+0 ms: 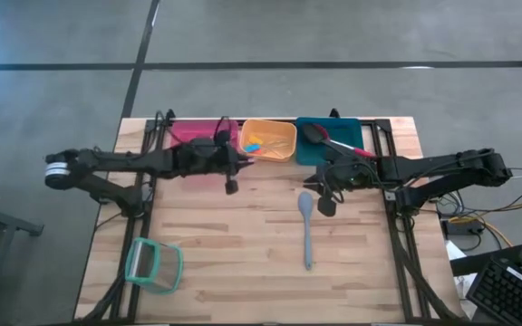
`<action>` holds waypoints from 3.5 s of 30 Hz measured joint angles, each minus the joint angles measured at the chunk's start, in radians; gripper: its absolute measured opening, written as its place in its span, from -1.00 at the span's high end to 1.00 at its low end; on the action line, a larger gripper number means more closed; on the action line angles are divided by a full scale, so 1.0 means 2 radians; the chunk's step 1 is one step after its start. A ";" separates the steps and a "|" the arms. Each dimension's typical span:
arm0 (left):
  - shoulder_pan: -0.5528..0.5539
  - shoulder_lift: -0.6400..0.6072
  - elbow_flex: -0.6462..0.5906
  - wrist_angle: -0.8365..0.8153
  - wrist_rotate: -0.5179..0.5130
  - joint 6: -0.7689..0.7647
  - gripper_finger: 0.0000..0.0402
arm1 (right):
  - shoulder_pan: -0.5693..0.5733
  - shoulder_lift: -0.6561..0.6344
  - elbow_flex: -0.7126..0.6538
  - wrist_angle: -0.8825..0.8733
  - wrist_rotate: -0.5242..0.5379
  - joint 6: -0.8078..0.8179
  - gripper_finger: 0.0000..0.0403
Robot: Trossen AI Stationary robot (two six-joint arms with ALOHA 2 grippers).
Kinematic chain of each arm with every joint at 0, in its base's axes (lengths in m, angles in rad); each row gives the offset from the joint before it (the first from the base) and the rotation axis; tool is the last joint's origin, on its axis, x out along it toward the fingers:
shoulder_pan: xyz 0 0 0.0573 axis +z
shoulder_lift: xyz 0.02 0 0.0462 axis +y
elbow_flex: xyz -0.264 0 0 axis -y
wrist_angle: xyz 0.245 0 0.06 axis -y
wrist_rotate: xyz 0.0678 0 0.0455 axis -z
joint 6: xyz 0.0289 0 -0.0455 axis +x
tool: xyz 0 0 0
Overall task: Pick & Place Kitchen Items
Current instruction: Put the pink spatula into the yellow bin, then put the blue spoon into the blue bin
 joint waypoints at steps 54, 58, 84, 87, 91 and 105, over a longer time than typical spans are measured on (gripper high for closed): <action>0.160 0.321 0.299 -0.286 0.036 0.006 0.86 | -0.001 -0.147 0.025 -0.099 0.110 -0.045 0.93; 0.160 0.328 0.306 -0.291 0.036 0.006 0.86 | -0.002 -0.147 0.025 -0.097 0.111 -0.046 0.95; 0.161 0.461 0.451 -0.437 0.027 0.034 0.45 | -0.001 -0.147 0.024 -0.103 0.116 -0.053 0.96; 0.161 0.449 0.451 -0.441 0.027 0.034 0.25 | -0.001 -0.147 0.024 -0.103 0.116 -0.053 0.96; 0.160 0.437 0.453 -0.460 0.020 0.035 0.11 | -0.001 -0.147 0.024 -0.103 0.115 -0.053 0.96; 0.138 0.320 0.449 -0.483 0.015 -0.033 0.07 | 0.000 -0.143 0.017 -0.103 0.114 -0.003 0.96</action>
